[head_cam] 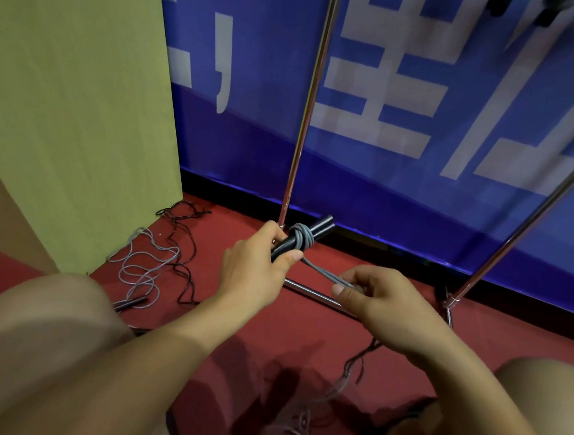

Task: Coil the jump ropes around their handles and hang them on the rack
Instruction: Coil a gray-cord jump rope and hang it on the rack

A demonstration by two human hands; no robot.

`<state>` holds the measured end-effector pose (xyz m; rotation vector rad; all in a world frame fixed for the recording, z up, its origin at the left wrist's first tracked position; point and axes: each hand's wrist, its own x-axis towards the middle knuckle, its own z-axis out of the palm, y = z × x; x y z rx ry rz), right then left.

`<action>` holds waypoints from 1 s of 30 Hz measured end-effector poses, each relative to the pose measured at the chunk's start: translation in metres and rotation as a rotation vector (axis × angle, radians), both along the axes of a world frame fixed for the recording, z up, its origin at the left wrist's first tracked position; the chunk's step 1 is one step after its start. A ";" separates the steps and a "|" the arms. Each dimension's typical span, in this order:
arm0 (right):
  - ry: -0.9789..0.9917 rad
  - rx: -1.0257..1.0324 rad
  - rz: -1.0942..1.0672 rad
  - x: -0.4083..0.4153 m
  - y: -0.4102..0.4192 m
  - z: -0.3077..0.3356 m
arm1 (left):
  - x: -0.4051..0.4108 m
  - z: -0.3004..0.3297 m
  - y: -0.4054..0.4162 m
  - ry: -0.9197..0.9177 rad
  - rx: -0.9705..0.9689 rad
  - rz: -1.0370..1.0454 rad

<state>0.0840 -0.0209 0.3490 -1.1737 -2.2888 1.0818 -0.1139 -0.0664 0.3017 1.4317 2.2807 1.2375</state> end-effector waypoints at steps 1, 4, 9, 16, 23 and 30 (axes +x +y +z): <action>0.010 0.028 0.010 0.000 -0.001 0.001 | 0.000 -0.001 0.000 0.023 0.000 -0.007; 0.064 0.141 0.010 0.000 -0.004 0.001 | 0.000 -0.003 0.001 0.034 -0.016 -0.027; 0.123 0.349 -0.020 -0.003 -0.011 0.000 | 0.000 -0.007 0.003 -0.006 -0.127 -0.152; -0.031 0.628 -0.046 -0.002 -0.004 -0.011 | 0.006 -0.002 0.000 0.029 -0.282 -0.258; -0.117 0.719 -0.014 -0.005 0.004 -0.016 | 0.007 -0.001 -0.003 0.167 -0.423 -0.423; -0.111 0.647 -0.165 -0.004 0.014 -0.016 | 0.005 0.000 -0.010 0.230 -0.296 -0.578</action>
